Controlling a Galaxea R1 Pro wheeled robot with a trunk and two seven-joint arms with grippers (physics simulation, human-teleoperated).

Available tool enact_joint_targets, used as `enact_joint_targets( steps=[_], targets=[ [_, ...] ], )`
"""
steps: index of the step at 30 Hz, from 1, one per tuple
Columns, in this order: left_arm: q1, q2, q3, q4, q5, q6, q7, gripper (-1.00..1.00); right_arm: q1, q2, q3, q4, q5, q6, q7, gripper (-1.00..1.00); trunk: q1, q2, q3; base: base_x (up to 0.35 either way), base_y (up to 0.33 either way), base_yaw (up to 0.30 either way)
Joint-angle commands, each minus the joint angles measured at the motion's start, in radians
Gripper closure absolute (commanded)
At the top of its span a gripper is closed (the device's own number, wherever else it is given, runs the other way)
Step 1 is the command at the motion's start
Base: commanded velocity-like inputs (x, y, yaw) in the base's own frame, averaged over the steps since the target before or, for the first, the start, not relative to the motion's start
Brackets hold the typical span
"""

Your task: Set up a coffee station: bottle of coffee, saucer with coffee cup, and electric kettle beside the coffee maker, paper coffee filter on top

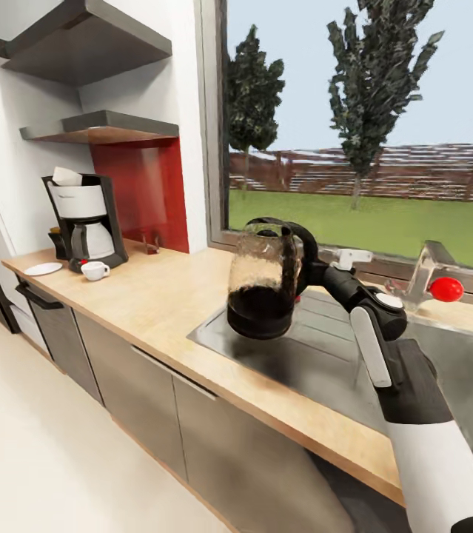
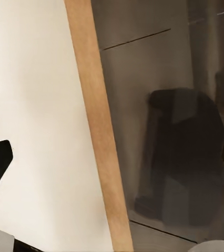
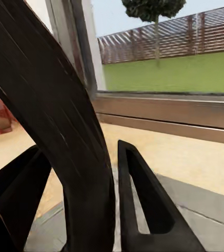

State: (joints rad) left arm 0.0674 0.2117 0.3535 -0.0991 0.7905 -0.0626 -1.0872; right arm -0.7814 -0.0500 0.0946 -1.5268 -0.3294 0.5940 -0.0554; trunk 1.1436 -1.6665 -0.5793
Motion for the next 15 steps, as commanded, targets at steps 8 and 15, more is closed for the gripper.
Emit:
enact_joint_targets(
  steps=[8,15],
  targets=[
    [0.000,0.001,-0.005,-0.001,0.004,-0.006,0.000,-1.00,-0.001,-0.001,0.002,-0.001,-0.007,0.004,-0.006,1.00,0.000,0.000,-0.001,0.117,0.298,0.266],
    [0.000,0.002,-0.005,-0.001,0.004,-0.005,-0.001,-1.00,-0.001,-0.001,0.002,-0.001,-0.007,0.004,-0.005,1.00,0.000,0.000,-0.001,0.100,0.301,0.238]
  ],
)
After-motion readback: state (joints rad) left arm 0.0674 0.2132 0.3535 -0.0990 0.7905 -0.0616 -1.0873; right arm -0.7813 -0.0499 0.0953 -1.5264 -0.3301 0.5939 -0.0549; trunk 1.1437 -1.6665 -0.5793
